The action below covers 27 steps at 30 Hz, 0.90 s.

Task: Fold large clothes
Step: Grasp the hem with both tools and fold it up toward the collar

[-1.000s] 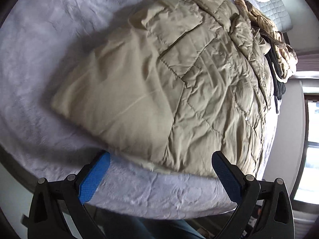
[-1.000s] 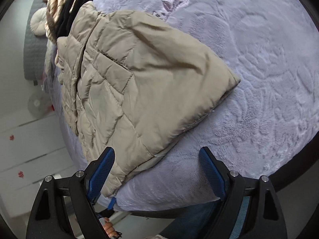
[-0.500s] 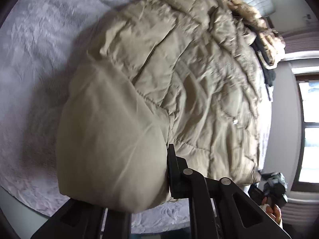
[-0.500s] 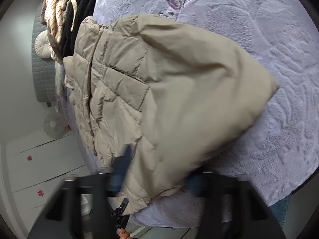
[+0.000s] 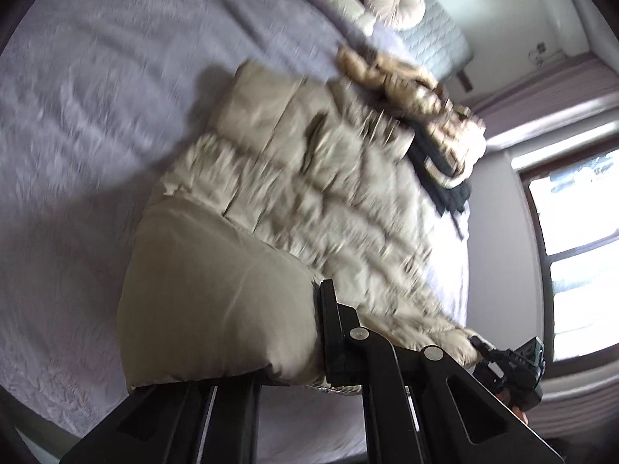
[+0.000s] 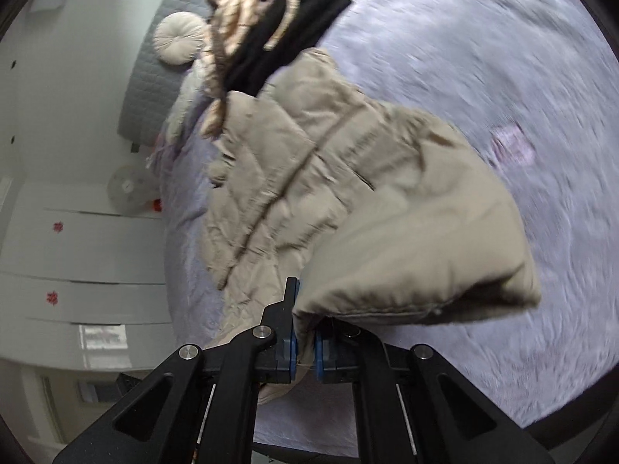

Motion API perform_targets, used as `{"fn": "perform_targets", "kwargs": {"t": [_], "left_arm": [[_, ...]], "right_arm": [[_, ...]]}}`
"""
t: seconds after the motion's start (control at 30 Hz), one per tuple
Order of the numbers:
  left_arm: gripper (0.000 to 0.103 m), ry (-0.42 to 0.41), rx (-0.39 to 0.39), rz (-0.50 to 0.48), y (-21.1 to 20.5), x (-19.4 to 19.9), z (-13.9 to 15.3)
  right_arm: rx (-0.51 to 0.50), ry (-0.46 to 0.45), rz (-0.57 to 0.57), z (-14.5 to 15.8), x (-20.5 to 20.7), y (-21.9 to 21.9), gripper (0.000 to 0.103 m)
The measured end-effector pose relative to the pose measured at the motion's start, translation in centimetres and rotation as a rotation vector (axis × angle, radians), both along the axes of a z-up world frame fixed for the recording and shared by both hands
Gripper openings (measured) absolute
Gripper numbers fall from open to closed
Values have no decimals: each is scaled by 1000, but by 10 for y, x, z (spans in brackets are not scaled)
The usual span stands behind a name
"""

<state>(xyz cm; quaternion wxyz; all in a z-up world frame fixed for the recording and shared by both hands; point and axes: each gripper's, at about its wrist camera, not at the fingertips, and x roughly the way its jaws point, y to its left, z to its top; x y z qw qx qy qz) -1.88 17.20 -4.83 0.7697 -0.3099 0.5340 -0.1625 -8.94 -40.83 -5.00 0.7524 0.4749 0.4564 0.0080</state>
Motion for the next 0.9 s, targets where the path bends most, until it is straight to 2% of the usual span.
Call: {"fn": "perform_targets", "kwargs": {"t": [0.27, 0.4, 0.7, 0.9], "left_arm": [[11, -123, 28, 116, -18, 45, 61], [11, -147, 41, 142, -30, 76, 68], [11, -156, 72, 69, -43, 171, 57], [11, -139, 98, 12, -53, 239, 33]], "right_arm": [[-66, -135, 139, 66, 87, -20, 7], [-80, -162, 178, 78, 130, -30, 7], [-147, -177, 166, 71, 203, -35, 6], [-186, -137, 138, 45, 256, -40, 6]]}}
